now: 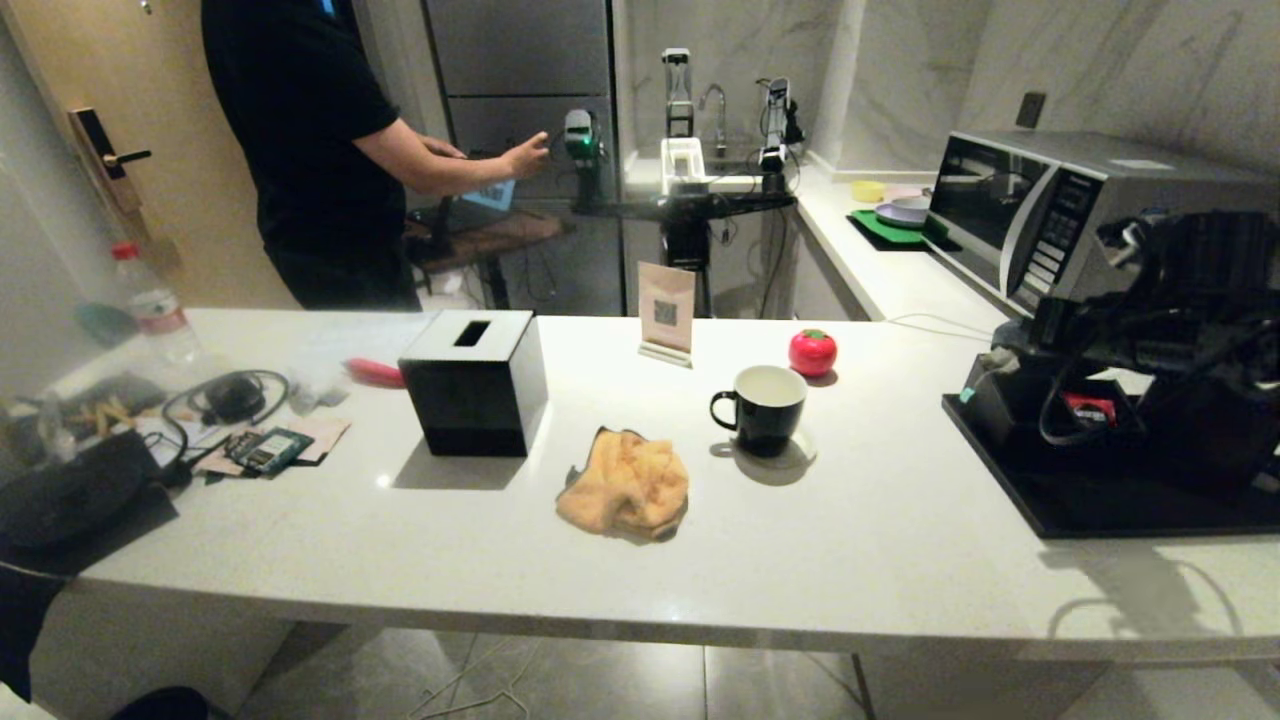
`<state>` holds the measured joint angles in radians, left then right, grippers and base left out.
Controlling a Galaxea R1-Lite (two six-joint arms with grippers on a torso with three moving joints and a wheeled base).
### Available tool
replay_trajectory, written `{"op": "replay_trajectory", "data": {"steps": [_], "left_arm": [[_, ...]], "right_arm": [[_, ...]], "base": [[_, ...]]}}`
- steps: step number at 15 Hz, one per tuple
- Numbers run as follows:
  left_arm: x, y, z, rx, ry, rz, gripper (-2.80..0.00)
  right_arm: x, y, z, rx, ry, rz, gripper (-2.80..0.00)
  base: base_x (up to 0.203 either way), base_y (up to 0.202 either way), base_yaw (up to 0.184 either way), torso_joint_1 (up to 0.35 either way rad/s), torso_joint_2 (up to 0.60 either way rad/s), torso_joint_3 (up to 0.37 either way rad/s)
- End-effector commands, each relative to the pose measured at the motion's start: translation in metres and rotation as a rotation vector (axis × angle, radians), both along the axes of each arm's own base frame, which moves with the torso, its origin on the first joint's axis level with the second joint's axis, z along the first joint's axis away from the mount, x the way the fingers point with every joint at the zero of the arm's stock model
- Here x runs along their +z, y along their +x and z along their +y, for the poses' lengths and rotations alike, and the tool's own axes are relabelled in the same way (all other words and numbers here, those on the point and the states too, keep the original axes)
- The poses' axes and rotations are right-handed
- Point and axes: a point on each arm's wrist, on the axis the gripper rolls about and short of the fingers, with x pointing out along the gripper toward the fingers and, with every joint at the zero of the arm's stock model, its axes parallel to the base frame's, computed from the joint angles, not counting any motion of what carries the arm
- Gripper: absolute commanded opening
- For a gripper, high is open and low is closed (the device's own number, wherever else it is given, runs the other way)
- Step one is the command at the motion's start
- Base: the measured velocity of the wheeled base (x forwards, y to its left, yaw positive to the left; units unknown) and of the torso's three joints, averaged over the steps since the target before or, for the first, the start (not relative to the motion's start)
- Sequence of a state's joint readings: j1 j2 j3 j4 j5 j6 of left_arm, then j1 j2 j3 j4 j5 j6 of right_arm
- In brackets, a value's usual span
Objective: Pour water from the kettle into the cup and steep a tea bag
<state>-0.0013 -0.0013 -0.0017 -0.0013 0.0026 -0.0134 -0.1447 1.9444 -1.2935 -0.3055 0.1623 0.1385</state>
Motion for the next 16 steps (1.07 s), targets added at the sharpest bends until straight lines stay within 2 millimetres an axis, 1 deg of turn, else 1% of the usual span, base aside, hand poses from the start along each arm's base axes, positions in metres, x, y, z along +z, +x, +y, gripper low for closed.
{"op": "replay_trajectory", "data": {"steps": [1,4,8,16], "left_arm": [[0.0,0.0,0.0,0.0,0.0,0.001,-2.8],[0.0,0.0,0.0,0.0,0.0,0.001,-2.8],[0.0,0.0,0.0,0.0,0.0,0.001,-2.8],[0.0,0.0,0.0,0.0,0.0,0.001,-2.8]], "right_arm": [[-0.007,0.017,-0.003,-0.033,-0.007,0.026,-2.8],[-0.008,0.036,-0.008,-0.107,-0.032,0.046,-2.8],[-0.008,0.051,-0.012,-0.177,-0.025,0.07,-2.8],[-0.016,0.048,-0.012,-0.178,-0.017,0.113,-2.8]], "base": [[0.0,0.0,0.0,0.0,0.0,0.0],[0.0,0.0,0.0,0.0,0.0,0.0],[0.0,0.0,0.0,0.0,0.0,0.0],[0.0,0.0,0.0,0.0,0.0,0.0]]}}
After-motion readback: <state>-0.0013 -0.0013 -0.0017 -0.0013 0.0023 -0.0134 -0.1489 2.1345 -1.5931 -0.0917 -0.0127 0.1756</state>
